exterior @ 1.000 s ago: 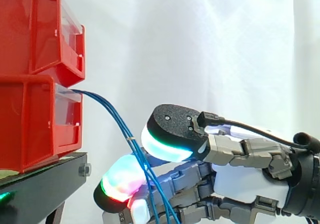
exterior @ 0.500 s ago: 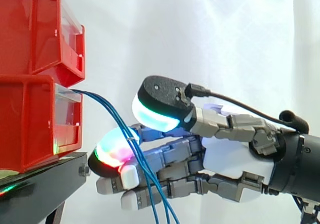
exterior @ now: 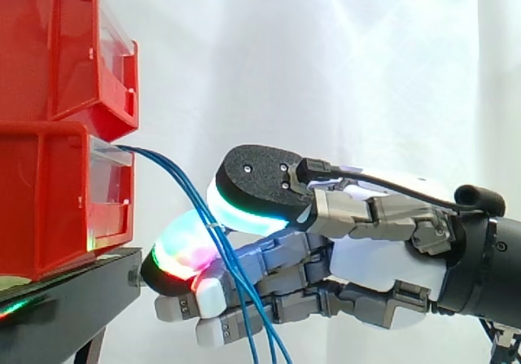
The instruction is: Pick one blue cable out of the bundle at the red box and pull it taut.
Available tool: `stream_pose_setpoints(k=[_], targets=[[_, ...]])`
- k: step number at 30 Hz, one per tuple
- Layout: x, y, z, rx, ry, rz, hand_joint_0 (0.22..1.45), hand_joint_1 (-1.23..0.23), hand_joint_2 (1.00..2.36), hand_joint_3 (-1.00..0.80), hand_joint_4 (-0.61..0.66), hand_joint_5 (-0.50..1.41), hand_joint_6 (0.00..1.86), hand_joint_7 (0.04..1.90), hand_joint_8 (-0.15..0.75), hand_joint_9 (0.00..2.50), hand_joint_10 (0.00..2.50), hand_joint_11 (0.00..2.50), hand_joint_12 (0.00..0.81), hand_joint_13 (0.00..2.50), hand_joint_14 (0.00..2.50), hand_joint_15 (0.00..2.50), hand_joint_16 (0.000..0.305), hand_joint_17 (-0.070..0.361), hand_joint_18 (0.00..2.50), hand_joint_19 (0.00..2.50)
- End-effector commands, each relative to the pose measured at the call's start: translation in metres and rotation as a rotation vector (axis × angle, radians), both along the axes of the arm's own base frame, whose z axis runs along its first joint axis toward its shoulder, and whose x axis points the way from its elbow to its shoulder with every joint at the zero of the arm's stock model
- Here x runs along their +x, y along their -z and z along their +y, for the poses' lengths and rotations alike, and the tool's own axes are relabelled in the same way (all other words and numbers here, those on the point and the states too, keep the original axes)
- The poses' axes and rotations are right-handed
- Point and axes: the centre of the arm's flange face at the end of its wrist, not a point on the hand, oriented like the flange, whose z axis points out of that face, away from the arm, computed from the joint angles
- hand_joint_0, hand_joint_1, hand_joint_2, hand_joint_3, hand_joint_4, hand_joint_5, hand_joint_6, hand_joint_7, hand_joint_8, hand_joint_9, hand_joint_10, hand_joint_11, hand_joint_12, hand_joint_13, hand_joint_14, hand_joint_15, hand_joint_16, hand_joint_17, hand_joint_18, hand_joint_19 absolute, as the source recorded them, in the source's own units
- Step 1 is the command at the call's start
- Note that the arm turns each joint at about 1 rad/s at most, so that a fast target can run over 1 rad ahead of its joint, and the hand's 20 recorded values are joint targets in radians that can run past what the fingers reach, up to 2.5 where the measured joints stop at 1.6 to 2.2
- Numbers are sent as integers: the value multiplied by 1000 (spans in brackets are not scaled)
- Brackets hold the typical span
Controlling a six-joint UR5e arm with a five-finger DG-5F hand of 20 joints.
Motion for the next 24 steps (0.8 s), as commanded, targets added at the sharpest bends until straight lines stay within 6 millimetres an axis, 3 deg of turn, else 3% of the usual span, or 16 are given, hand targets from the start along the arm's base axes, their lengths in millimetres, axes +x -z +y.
stream_pose_setpoints(k=[1,4,9,24], targets=[[0,1,3,-17,8,9,573,-788,1007,-405,259,-102,518,1378,378,801,16,787,422,497,7,191,58,131,587,349],[-1,1,3,-30,18,13,575,-788,1008,-392,262,-109,548,1343,378,801,18,797,422,500,6,192,58,131,590,349],[-1,1,3,-28,19,13,586,-651,1017,-242,265,-99,518,1341,374,808,14,772,420,493,6,200,58,131,576,367],[0,-1,11,-23,6,8,612,-690,1018,-201,249,-90,511,1385,380,818,16,781,419,493,6,194,58,130,576,372]])
